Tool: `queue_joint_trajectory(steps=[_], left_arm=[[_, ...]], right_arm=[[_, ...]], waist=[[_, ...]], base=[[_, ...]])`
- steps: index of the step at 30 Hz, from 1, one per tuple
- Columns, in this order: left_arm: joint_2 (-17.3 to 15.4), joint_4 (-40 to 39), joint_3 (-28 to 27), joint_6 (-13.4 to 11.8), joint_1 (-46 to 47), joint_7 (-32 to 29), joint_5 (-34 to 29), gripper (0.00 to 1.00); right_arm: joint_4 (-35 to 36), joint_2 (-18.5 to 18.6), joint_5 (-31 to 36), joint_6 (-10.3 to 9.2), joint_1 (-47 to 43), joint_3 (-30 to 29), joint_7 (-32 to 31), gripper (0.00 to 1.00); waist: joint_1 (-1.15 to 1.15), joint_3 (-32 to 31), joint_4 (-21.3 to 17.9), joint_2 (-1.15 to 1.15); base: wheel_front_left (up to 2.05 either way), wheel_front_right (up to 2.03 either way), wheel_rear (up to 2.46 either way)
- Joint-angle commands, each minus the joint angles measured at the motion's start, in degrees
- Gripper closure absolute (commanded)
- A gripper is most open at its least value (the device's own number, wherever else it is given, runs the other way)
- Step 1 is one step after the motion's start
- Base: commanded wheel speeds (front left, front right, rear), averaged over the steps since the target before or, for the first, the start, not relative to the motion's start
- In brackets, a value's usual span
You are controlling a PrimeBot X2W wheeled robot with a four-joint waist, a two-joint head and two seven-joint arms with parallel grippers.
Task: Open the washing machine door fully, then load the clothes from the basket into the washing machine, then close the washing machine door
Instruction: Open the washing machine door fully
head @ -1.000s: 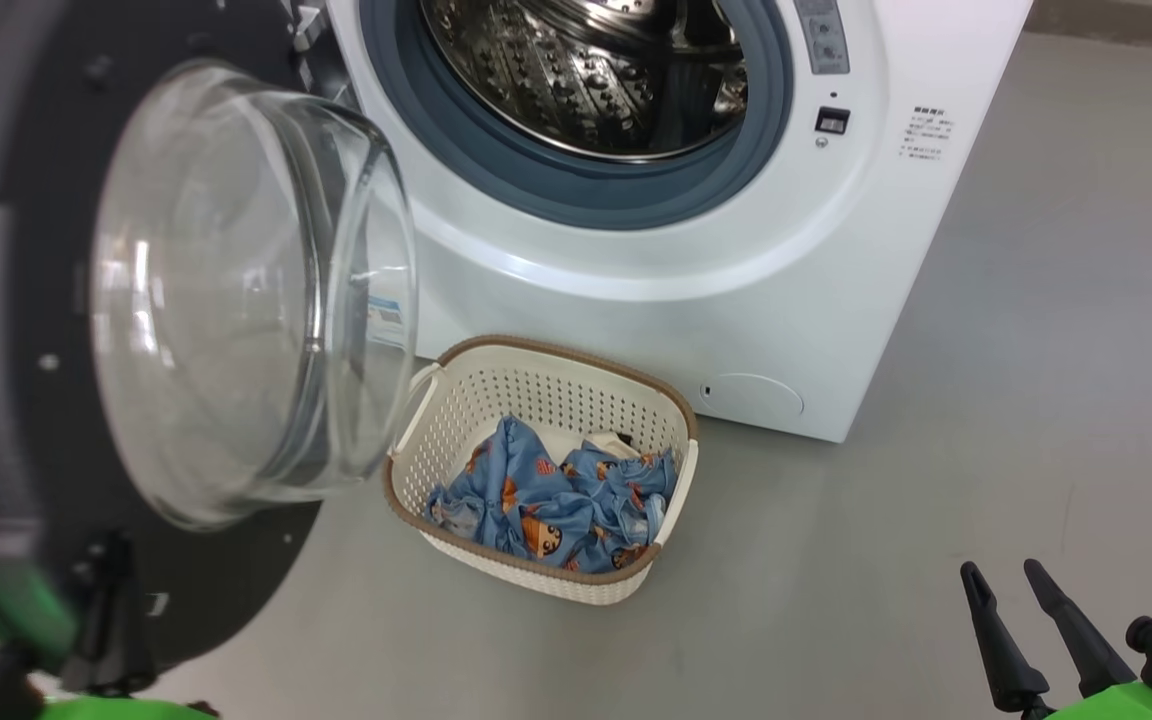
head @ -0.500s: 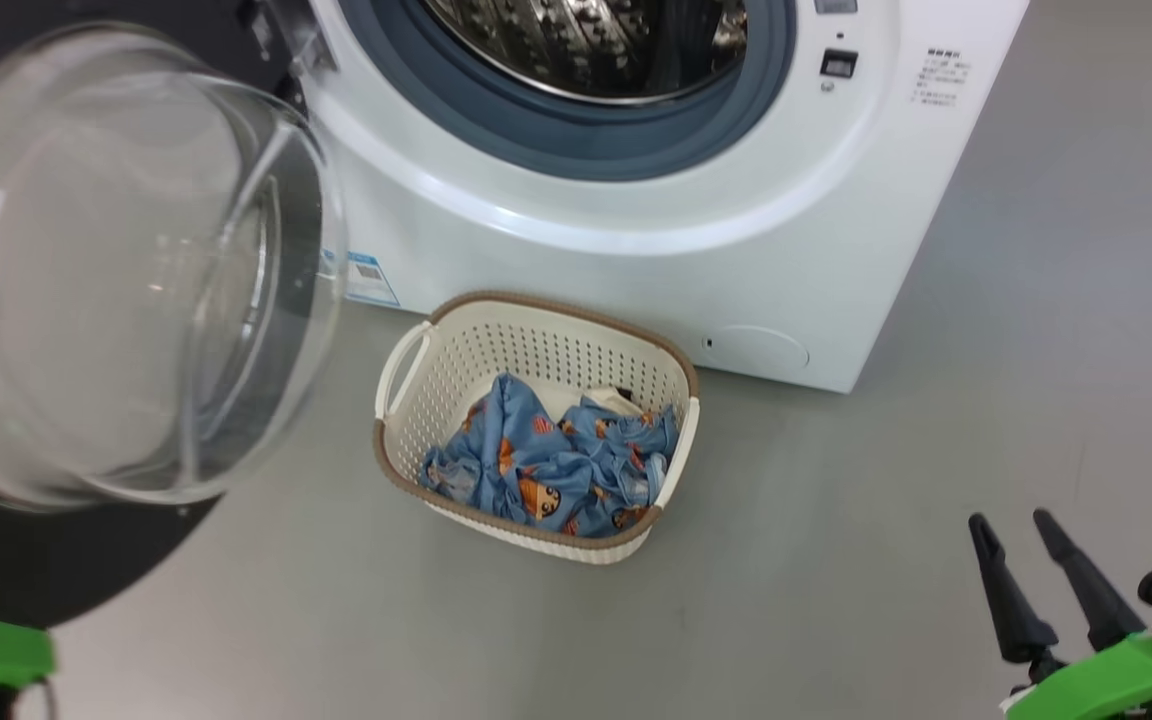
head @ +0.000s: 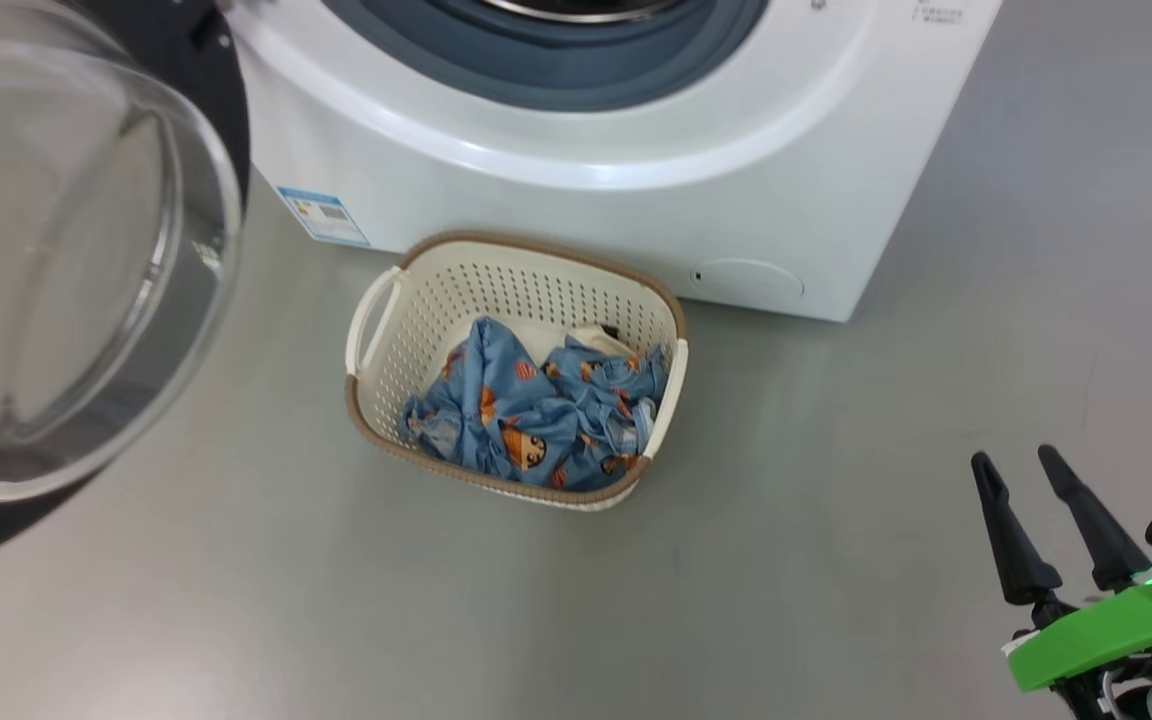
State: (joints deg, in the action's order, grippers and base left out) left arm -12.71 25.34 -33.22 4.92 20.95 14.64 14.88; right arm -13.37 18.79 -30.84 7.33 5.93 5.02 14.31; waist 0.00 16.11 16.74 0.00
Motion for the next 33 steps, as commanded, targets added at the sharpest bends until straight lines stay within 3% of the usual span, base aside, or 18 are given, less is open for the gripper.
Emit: queue_joint_trajectory(steps=[1, 20, 26, 33], left_arm=[[-4.71, -0.11, -2.90, 0.13, 2.44, 0.36, -0.62, 1.00], [-13.52, 16.29, -10.85, 2.31, 14.86, 0.36, -1.44, 1.00], [-14.56, 18.75, -12.33, 2.33, 16.56, 0.36, -2.68, 1.00], [-12.96, 18.12, -13.21, 2.41, 15.20, 0.36, -3.54, 1.00]], right_arm=[[1.66, 1.18, 0.75, 0.16, 1.02, 1.26, 0.69, 0.00], [2.55, 2.38, 1.38, 0.16, 4.37, 1.69, 0.69, 0.00], [2.47, 2.44, 1.48, 0.16, 4.84, 2.06, 0.69, 0.00], [1.85, 1.66, 1.37, 0.16, 4.21, 2.42, 0.69, 0.00]], waist=[[0.00, 1.86, -0.76, 0.00], [0.00, 8.26, -2.69, 0.00], [0.00, 8.24, -2.95, 0.00], [0.00, 5.76, -2.88, 0.00]], base=[[0.00, 0.00, 0.00], [0.00, 0.00, 0.00], [0.00, 0.00, 0.00], [0.00, 0.00, 0.00]])
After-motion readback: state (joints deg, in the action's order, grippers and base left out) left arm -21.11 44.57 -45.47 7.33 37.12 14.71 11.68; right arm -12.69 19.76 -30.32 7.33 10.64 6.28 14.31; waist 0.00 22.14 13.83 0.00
